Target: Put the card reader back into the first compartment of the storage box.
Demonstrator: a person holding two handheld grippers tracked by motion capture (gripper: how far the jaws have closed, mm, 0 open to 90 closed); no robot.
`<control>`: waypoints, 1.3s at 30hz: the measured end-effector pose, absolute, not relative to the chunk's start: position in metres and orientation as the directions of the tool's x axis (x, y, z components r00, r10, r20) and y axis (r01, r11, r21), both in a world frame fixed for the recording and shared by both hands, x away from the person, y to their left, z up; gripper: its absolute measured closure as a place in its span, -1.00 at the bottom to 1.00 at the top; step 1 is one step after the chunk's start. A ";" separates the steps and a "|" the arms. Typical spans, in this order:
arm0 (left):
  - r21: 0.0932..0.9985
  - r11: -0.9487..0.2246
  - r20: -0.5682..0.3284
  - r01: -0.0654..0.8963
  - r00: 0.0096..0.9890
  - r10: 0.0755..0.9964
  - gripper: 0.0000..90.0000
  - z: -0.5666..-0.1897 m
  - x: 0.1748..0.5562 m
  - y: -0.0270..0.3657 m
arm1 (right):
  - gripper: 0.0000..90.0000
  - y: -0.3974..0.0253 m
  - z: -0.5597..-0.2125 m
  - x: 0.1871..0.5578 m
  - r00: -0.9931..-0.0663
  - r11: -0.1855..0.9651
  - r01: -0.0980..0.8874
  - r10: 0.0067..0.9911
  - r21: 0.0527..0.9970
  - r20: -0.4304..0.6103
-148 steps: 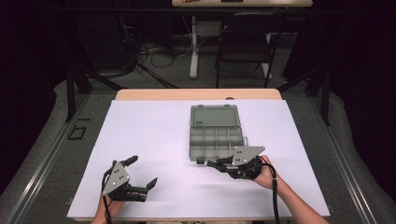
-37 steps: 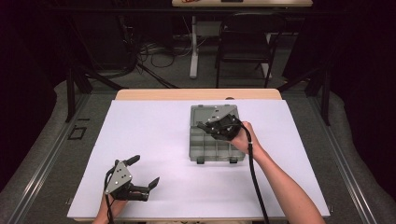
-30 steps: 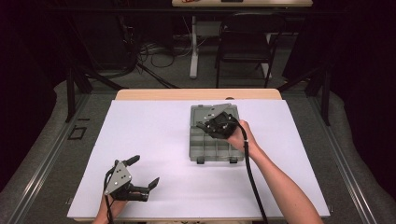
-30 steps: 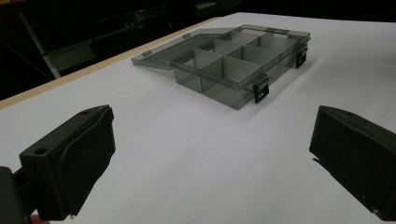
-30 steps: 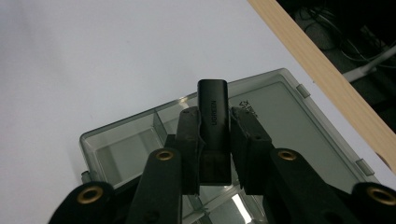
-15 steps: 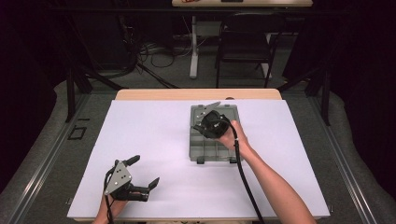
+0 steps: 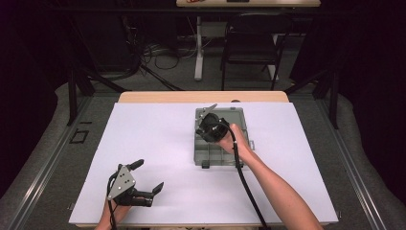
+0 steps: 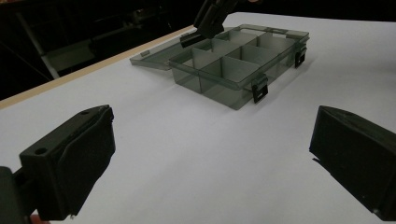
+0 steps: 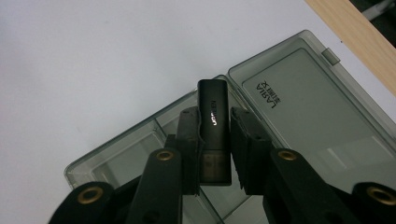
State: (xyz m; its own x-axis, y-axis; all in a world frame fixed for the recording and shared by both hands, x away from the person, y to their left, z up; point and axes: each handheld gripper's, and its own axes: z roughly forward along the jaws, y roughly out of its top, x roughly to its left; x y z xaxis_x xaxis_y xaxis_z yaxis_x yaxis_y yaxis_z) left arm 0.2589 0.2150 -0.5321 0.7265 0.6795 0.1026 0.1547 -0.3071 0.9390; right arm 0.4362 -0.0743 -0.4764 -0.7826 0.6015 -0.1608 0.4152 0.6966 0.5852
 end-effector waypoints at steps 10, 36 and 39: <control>0.940 -0.307 0.105 0.151 0.725 0.681 -1.00 -0.531 0.258 0.216 | 0.64 -0.068 -0.482 0.442 -0.750 0.675 0.485 0.648 0.556 -0.133; 0.939 -0.310 0.108 0.148 0.728 0.677 -1.00 -0.531 0.259 0.216 | -0.29 -0.071 -0.484 0.447 -0.711 0.599 0.571 0.703 0.562 -0.027; 0.939 -0.311 0.109 0.148 0.729 0.676 -1.00 -0.531 0.259 0.215 | -0.51 -0.077 -0.483 0.444 -0.723 0.598 0.557 0.691 0.577 -0.019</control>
State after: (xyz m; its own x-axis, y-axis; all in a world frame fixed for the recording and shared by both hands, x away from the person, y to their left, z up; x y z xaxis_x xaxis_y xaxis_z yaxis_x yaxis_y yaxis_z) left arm 0.2587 0.2154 -0.5314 0.7291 0.6757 0.1089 0.1478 -0.3108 0.9389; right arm 0.4443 -0.0767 -0.4831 -0.7225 0.6911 -0.0192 0.5567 0.5980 0.5766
